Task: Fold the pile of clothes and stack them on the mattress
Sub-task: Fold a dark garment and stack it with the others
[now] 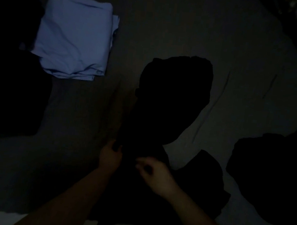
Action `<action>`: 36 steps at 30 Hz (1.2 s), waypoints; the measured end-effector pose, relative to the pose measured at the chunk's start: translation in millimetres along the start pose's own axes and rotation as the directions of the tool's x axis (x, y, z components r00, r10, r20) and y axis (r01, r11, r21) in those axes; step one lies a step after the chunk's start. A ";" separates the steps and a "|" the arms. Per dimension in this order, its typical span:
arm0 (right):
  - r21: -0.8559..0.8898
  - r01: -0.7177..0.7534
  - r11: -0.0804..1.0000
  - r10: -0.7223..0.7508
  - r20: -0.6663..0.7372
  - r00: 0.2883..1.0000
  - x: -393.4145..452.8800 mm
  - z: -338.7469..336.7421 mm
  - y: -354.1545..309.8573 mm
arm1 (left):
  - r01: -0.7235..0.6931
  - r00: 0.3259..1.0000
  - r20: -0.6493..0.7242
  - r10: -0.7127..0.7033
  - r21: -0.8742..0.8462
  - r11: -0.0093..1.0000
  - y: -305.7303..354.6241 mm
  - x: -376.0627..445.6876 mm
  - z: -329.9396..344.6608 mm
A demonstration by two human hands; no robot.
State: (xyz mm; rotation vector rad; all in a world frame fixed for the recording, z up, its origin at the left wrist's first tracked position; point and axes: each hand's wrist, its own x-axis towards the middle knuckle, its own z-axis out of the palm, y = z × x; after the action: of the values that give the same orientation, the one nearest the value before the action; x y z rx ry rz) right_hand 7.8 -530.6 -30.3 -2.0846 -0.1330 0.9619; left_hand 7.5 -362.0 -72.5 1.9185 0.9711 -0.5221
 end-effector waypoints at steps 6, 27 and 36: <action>0.035 -0.285 0.958 0.285 -0.002 0.958 31.5 -42.4 28.9 | 0.145 0.986 0.070 -0.148 0.056 0.988 -54.5 14.4 -39.5; 0.518 -0.110 0.848 0.417 -0.525 0.742 135.5 -132.3 2.7 | 0.078 0.986 0.167 0.002 -0.467 0.881 96.4 141.9 -16.4; 0.605 -0.090 0.791 0.441 -0.461 0.770 158.7 -159.0 13.7 | 0.338 0.801 0.595 0.067 -0.541 0.770 153.5 112.2 -5.1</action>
State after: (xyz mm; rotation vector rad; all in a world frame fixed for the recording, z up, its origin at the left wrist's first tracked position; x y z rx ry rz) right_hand 223.6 -577.4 -74.0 -1.7602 0.7289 0.3893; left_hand 197.4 -355.3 -64.9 0.9740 0.7417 -0.7176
